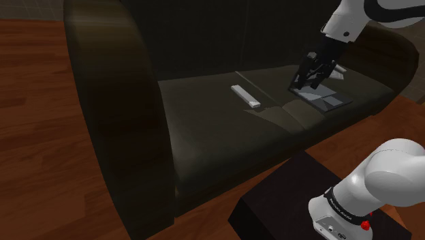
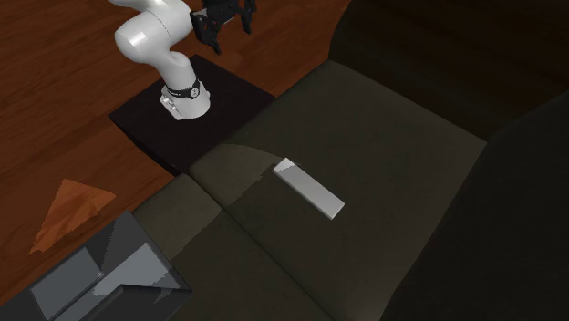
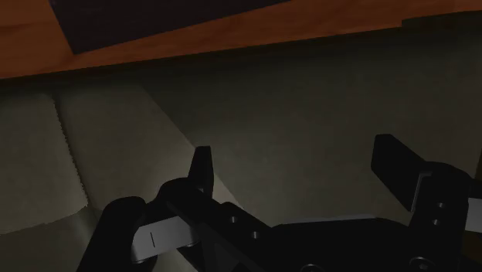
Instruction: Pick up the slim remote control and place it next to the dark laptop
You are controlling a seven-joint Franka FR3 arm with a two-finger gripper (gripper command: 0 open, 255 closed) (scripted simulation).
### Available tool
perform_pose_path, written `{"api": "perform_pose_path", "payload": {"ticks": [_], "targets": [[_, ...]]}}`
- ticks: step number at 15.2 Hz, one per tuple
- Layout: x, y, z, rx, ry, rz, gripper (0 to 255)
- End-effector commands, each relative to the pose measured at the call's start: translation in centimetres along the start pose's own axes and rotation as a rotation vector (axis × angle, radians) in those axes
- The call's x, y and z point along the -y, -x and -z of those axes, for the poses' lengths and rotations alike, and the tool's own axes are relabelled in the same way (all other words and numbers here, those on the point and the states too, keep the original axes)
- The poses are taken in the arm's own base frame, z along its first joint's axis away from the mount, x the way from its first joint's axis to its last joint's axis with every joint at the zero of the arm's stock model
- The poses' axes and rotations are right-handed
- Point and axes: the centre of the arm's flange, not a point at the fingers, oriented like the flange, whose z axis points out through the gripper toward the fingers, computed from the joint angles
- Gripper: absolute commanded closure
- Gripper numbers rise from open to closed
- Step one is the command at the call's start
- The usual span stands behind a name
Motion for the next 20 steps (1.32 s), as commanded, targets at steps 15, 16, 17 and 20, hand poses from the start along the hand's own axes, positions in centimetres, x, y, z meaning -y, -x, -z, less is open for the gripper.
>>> {"api": "perform_pose_path", "payload": {"ticks": [15,16,17,20], "targets": [[-2.1,-15.6,-9.4,-0.003,0.059,-0.047,0],[-2.3,-16.7,-10.1,-0.004,0.063,-0.051,0],[-2.5,-17.8,-10.8,-0.004,0.068,-0.054,0],[-3.2,-21.1,-12.7,-0.005,0.08,-0.064,0]]}}
